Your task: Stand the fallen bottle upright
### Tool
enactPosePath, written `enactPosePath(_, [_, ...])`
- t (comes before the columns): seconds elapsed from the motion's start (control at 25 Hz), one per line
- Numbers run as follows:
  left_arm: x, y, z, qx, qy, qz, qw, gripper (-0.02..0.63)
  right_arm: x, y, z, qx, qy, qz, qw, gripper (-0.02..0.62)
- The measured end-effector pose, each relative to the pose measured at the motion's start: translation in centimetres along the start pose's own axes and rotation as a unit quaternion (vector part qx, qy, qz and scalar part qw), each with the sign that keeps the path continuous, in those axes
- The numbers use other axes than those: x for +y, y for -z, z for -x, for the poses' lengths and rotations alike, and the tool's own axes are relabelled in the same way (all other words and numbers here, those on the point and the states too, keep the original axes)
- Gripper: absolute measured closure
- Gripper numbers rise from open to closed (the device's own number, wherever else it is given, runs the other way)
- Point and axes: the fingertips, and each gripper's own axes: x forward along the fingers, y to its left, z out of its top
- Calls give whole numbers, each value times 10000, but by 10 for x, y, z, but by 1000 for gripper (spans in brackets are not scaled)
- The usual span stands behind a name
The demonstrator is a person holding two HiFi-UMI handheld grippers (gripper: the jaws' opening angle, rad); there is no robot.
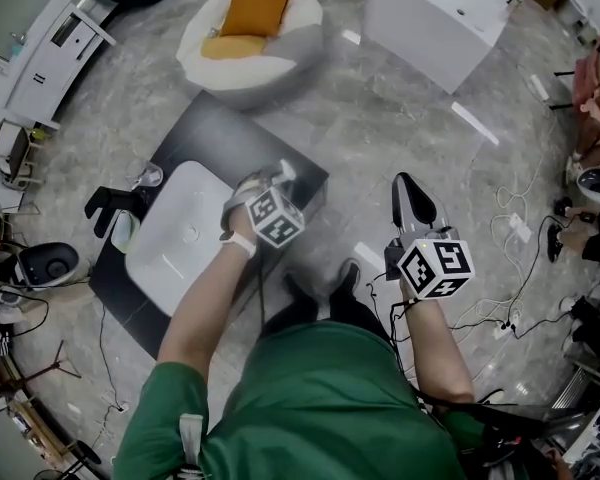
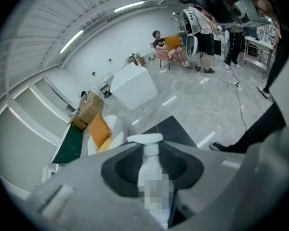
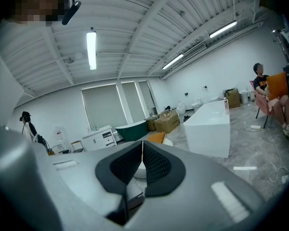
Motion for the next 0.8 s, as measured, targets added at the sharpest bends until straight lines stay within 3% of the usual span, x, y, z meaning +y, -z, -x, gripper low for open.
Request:
enactPosePath(0.36, [26,1,19,-389,-209,628,9971,503,22,-13,0,-49,-77,135,9999,591])
enactPosePath(0.56, [51,3,32,-761,-428,1222,9887,503,37,-23,-5,-102,-141,259,9995,591])
enactPosePath(0.8, [71,1,43,-1138,-637,1661,9774,505,55,-29,-12,-79,-234,400,9989,591])
